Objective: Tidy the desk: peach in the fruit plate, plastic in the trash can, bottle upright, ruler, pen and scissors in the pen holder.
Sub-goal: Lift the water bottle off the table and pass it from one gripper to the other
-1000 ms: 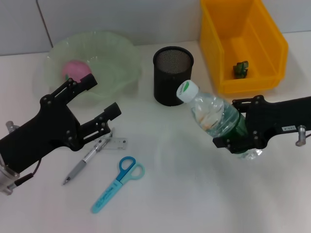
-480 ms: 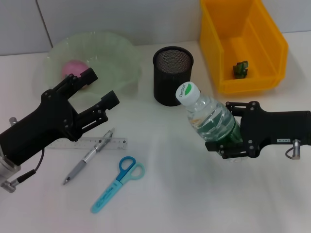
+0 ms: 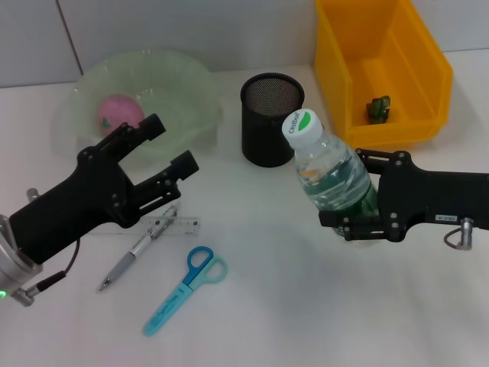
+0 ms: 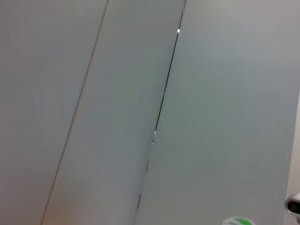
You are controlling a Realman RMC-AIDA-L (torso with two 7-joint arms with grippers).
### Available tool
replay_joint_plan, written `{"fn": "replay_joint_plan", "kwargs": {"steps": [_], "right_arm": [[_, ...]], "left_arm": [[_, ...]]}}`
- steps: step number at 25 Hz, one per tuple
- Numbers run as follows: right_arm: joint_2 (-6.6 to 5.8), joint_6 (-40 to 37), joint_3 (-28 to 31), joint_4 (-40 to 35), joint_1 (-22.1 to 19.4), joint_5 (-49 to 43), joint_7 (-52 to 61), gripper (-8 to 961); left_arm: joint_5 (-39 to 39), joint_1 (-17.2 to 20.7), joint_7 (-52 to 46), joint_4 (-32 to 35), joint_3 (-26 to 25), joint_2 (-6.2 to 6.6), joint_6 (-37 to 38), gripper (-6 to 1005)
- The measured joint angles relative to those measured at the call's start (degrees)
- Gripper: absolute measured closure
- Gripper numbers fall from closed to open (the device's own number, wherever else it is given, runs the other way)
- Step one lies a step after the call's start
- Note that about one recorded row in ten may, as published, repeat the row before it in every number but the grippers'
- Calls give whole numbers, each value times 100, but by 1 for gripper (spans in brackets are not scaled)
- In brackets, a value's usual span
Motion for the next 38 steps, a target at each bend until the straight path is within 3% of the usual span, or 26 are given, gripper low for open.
{"fn": "replay_joint_plan", "kwargs": {"steps": [20,27,38], "right_arm": [[6,-233,-38,777,358,295,-616,178],[20,-212,-54,1140,587,332,-806,178],[38,-231,-137,1433,826,348,-946,178]], "left_arm": [[-21,-310,285,-350,166,-51,58,178],[-77,-443,683,-543,214,-67,589,178],[-139,-530,684,-663,213,-67,623,180]]}}
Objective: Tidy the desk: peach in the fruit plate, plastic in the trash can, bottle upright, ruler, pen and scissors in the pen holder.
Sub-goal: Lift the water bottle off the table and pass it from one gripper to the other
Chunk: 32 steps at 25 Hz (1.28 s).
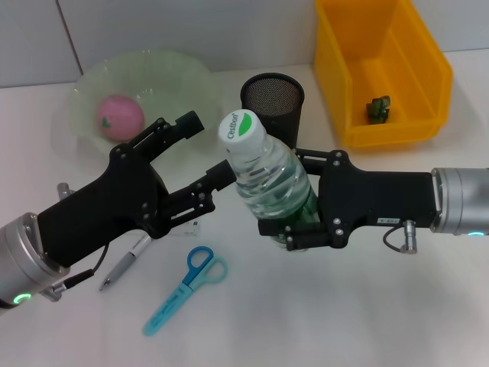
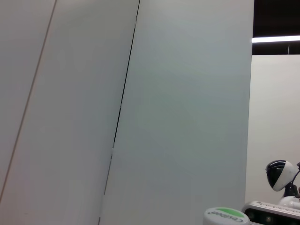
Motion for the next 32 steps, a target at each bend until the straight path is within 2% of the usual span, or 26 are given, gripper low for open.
{"fn": "replay_joint_plan", "kwargs": {"steps": [14,32], "right_arm": [[12,68,-16,378,319,-26,-134,179],[25,194,-171,551,501,-6,-197,178]], "left_arm": [[-36,-42,0,-3,53,0,27,181],[-82,-68,8,-73,86,1,153,183]]}}
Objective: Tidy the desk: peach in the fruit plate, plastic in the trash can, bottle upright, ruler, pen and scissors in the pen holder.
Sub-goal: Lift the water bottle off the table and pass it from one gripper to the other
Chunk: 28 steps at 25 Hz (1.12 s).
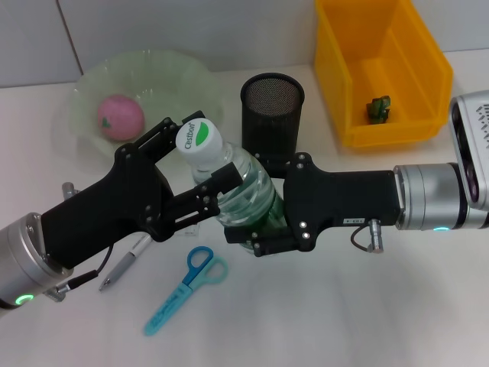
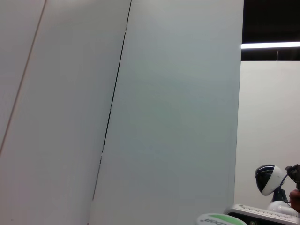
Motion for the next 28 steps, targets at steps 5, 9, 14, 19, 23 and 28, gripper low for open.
{"fn": "replay_joint_plan", "kwargs": {"steps": [5,9,14,19,23,28], "right_arm": [[3,0,0,0,7,0,-4,179],[3,0,-51,0,19,4,-4,179],[11,5,-80,82,90,6,-5,178],[12,7,-129,93,108,10,-5,178],[12,7,-131,95,114,10,-5,178],[12,-4,-131,95,114,15,-4,179]], "left_arm": [[0,-14,0,0,37,0,9,183],[1,-51,0,-2,82,0,67,184],[-1,-68,0,-6,110,0,83,184],[-7,-67,0,-15,110,0,84,419],[-100,-46,0,-24,111,0,84,444],[-130,-36,95,-5,114,0,99,541]]}}
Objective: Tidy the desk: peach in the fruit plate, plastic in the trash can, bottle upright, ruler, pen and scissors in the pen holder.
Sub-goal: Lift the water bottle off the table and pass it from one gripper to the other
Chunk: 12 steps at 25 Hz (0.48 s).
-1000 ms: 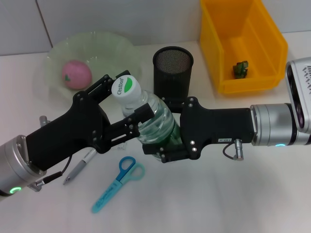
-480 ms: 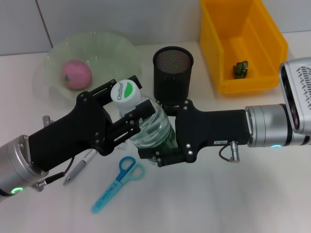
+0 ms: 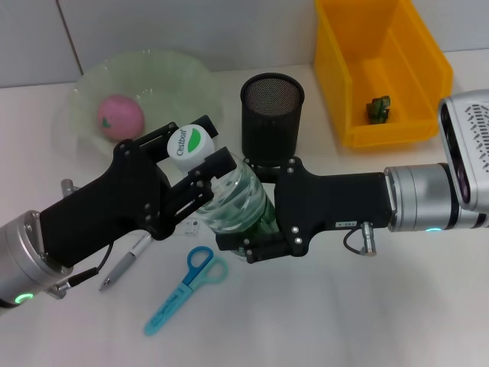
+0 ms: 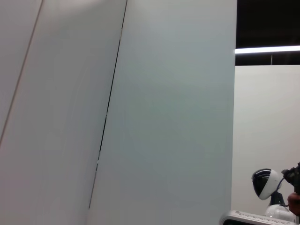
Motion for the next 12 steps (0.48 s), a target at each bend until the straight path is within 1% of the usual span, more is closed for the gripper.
{"fn": "replay_joint_plan", "kwargs": {"steps": [12], "right_arm": [[0,-88,1,7,-62,-7,-4,179]], "left_arm": [[17,-38,90,13,158,3,26,554]]}}
